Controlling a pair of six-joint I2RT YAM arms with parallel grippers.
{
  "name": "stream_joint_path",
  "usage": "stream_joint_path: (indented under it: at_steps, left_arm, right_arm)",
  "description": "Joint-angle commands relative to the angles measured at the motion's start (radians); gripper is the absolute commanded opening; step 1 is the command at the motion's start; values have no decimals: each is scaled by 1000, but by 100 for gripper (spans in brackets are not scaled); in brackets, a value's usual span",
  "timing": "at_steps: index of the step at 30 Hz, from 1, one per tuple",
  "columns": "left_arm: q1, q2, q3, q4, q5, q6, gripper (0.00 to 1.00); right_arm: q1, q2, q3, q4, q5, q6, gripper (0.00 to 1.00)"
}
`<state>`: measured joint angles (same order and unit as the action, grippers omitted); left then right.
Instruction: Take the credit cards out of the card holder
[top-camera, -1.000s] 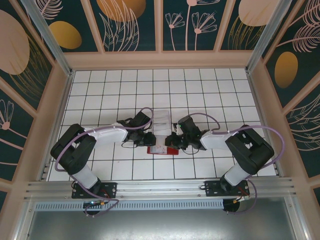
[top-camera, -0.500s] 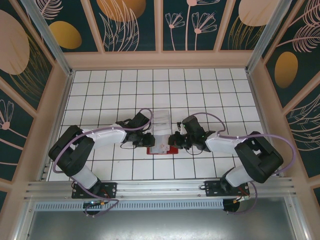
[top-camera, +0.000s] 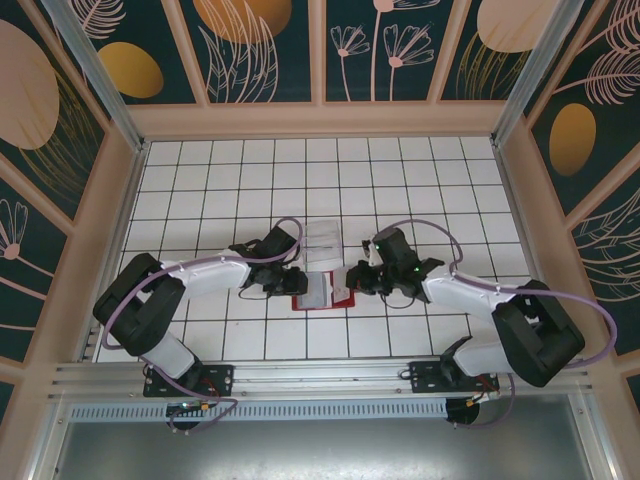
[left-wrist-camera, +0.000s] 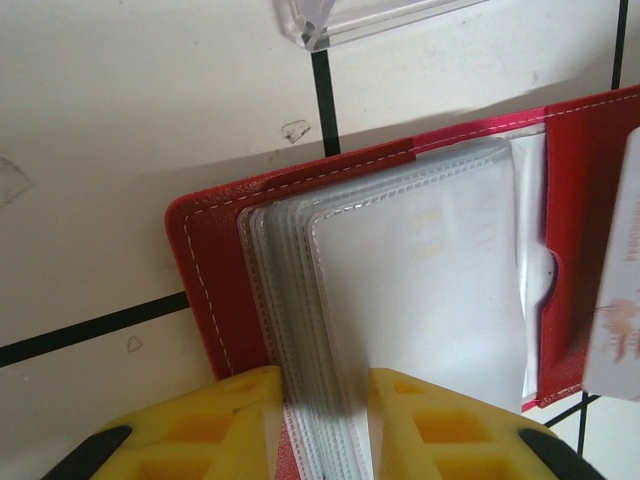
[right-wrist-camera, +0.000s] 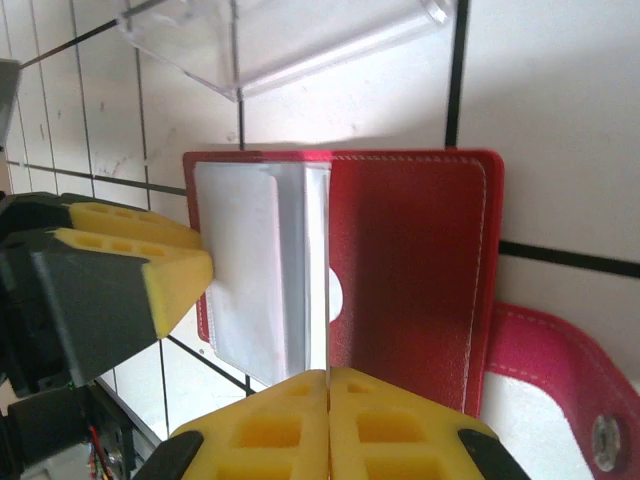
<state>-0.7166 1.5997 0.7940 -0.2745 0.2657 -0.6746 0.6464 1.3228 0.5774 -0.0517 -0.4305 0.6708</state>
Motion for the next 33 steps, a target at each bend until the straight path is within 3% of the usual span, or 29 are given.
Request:
stream_joint_path:
  at_steps: [1, 6, 19, 33]
  left_arm:
    - [-6, -30, -6, -58, -43, -16, 30]
    - [-7, -49, -10, -60, -68, -21, 30]
    - [-6, -100, -22, -45, -75, -24, 31]
    - [-7, -165, -62, -58, -112, -52, 31]
  right_arm:
    - [-8, -42, 73, -83, 35, -150, 7]
    - [-14, -61, 159, -187, 74, -394, 0]
    - [-39, 119, 500, -507, -8, -1127, 0]
    - [-57, 427, 890, -740, 65, -1540, 0]
